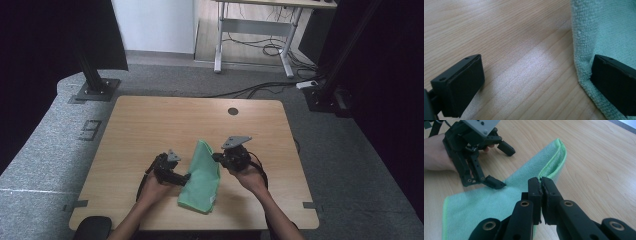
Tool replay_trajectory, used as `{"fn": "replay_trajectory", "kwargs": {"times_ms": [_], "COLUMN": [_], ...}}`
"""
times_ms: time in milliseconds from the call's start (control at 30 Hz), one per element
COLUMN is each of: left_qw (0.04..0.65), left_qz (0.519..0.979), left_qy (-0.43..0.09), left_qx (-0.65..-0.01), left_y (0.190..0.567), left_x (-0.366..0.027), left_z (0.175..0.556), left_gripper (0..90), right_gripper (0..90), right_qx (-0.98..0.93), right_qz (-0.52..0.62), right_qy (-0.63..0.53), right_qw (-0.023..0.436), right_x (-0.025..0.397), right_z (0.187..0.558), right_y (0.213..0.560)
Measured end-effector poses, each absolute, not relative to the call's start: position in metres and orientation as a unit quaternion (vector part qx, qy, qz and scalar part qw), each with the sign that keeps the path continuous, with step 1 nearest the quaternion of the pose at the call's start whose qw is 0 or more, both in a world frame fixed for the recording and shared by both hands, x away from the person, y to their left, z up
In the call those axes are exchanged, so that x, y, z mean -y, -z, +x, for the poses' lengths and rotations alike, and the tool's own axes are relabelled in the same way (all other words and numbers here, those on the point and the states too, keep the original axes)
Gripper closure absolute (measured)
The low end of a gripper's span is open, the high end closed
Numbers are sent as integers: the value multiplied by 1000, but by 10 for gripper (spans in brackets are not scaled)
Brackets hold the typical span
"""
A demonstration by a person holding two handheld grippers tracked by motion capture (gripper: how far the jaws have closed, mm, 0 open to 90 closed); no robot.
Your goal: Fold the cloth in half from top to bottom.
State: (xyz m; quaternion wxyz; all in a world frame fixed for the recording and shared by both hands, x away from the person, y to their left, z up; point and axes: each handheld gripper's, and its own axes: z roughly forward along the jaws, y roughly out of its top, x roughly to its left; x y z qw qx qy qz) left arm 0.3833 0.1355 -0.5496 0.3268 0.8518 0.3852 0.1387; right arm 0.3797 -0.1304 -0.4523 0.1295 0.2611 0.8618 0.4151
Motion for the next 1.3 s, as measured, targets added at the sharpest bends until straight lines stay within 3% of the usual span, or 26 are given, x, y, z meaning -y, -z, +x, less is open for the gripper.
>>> {"fn": "replay_trajectory", "kwargs": {"times_ms": [333,533,633,733,867,1067,1300], "left_qw": [363,302,310,297,334,308,319], "left_qz": [836,855,848,854,846,861,849], "left_qy": [-142,-170,-162,-195,-175,-167,-156], "left_qx": [-387,-387,-398,-381,-377,-367,-391], "left_y": [531,544,546,540,527,541,547], "left_x": [-132,-124,-125,-123,-124,-115,-119], "left_z": [395,409,410,404,399,398,403], "left_gripper": [43,48,38,61,63,60,23], "right_gripper": [854,854,855,855,855,855,856], "right_qx": [-861,-861,-862,-860,-860,-861,-859], "right_qz": [266,267,265,270,269,264,255], "right_qy": [-411,-409,-406,-406,-404,-405,-416], "right_qw": [138,144,150,152,155,157,156], "right_x": [134,135,137,138,138,137,138], "right_z": [383,383,384,386,387,386,380], "right_y": [453,453,452,452,452,451,443]}}
